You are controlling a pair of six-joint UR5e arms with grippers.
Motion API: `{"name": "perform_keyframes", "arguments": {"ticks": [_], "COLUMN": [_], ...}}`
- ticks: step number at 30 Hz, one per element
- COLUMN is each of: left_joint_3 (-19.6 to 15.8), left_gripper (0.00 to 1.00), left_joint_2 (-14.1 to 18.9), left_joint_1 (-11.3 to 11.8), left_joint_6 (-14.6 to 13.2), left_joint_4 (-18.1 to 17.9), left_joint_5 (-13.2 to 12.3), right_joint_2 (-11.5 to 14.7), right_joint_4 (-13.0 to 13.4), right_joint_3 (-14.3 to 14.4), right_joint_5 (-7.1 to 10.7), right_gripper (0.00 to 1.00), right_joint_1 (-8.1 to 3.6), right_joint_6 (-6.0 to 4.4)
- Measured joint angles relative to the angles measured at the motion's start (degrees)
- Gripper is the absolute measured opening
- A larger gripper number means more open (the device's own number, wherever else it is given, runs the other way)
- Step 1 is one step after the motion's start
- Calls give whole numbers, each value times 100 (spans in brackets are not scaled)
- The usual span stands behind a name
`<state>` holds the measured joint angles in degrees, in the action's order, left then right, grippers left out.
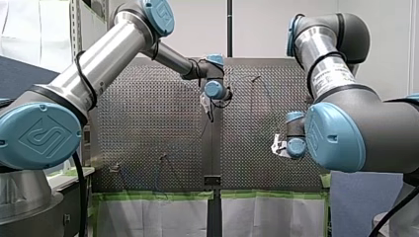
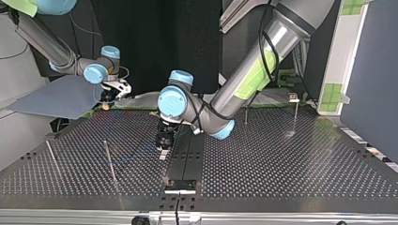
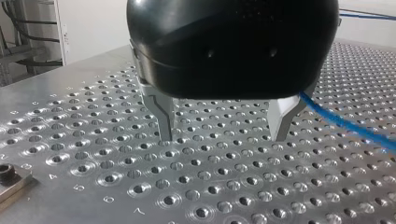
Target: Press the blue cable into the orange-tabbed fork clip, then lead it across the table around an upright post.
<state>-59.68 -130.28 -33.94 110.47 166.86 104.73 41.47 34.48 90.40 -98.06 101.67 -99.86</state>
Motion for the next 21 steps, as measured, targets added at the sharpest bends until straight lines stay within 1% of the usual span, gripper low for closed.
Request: {"name": "perform_keyframes", "arguments": {"ticks": [6,14,17,21], "left_joint_3": [1,0,1,1], "left_gripper": [98,98,98,98], "left_joint_2": [0,0,0,0], "left_joint_1": [15,33,33,38], "left_joint_6": [0,0,0,0], "left_joint_4": [-7,-28,-29,-30], "left_joint_5": [-15,-43,-45,-45], "right_joint_2": [-309,-581,-667,-779], "right_joint_4": [122,380,479,668], "right_joint_3": [6,82,82,81], "right_joint_5": [-55,-155,-173,-164], "right_gripper": [0,0,0,0], "right_joint_1": [-9,-66,-106,-194], "right_joint_6": [0,-8,-24,-67]}}
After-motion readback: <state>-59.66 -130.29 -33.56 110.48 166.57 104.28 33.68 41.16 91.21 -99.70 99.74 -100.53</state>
